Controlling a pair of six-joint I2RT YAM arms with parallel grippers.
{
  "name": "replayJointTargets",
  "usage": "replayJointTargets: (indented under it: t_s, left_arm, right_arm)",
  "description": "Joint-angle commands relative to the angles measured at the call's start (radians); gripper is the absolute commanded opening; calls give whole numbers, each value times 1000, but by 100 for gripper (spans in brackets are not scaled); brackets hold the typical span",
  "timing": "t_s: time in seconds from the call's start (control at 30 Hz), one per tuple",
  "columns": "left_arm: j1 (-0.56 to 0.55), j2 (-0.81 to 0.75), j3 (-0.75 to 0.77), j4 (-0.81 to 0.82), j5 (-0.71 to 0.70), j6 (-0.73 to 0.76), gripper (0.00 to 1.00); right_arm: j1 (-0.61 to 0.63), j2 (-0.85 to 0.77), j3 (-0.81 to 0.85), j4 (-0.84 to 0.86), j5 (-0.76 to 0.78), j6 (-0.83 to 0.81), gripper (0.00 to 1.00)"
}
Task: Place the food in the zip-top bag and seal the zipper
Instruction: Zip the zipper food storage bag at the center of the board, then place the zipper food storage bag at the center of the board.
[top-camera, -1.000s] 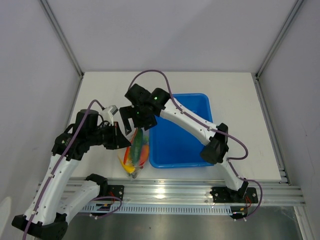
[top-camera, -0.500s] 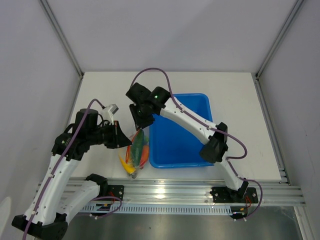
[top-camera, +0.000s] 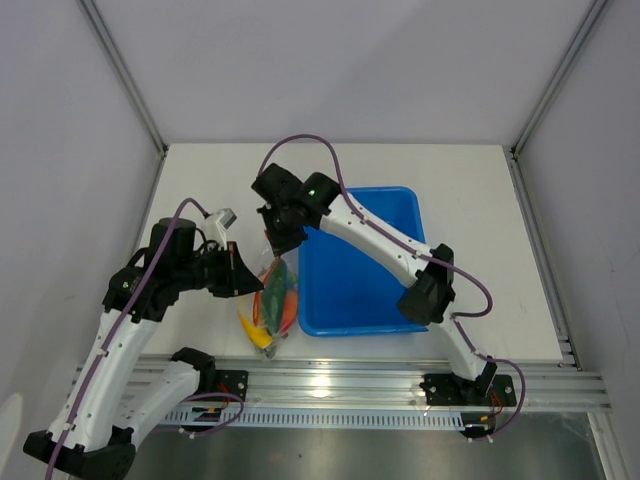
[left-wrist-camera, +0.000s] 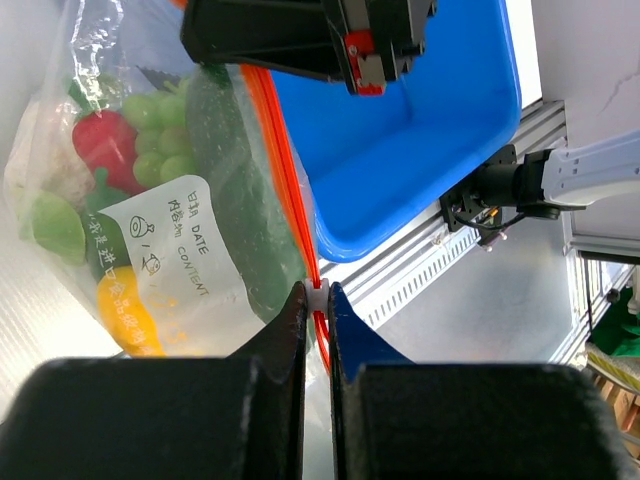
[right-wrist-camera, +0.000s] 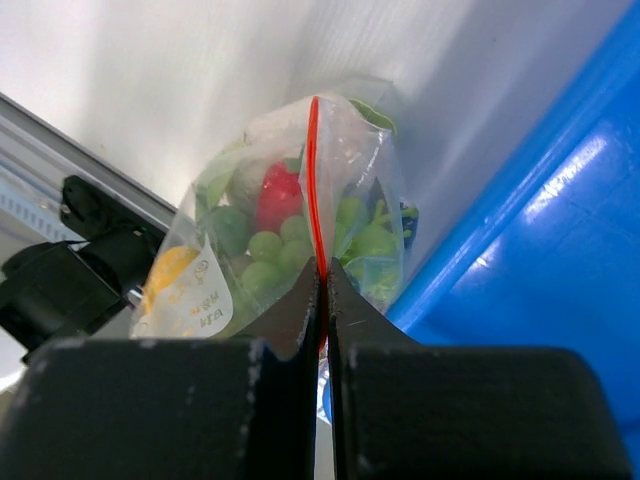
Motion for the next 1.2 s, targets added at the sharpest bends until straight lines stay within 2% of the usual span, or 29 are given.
replayJointTargets:
  t_s: [0.0,0.3,0.73,0.77,0.8,0.9,0.93,0.97,1.0,1.03,1.17]
  left_arm:
    - [4,-16,16,4,21,-4,1]
    - [2,-72,-4,-55,18,-41,0]
    - [4,-167,-31,-158,-18,-82,1]
    - [4,-169,-31,-161,-43,-84,5]
    - [4,-166,-19,-172,-86,-88,25]
    - [4,-163,7,-181,-155,-111,45]
    - [2,-164,34,-178,-170,-117,63]
    - [2,-166,44,-177,-202,-120,71]
    - [2,-167,68,-177,-215,-125,88]
    - [4,-166,76,-181,-230,-125,99]
    - [4,-186,159,-224,-304,-126,99]
  right_arm:
    - [-44,1,14,90,-5,7,0]
    - [-105,46,7,240,6,-10,0]
    - [-99,63,1,331,-6,-7,0]
    - [-96,57,-2,334,-9,-6,0]
    - [-90,51,-5,343,-8,0,0]
    - [-71,16,-28,390,3,4,0]
    - [-58,2,-34,409,29,1,0]
    - [-50,-12,-43,429,46,-7,0]
    - [-42,-36,-57,468,76,-15,0]
    - [-34,-44,-57,482,100,-25,0]
    - [-8,-30,-1,527,181,-85,0]
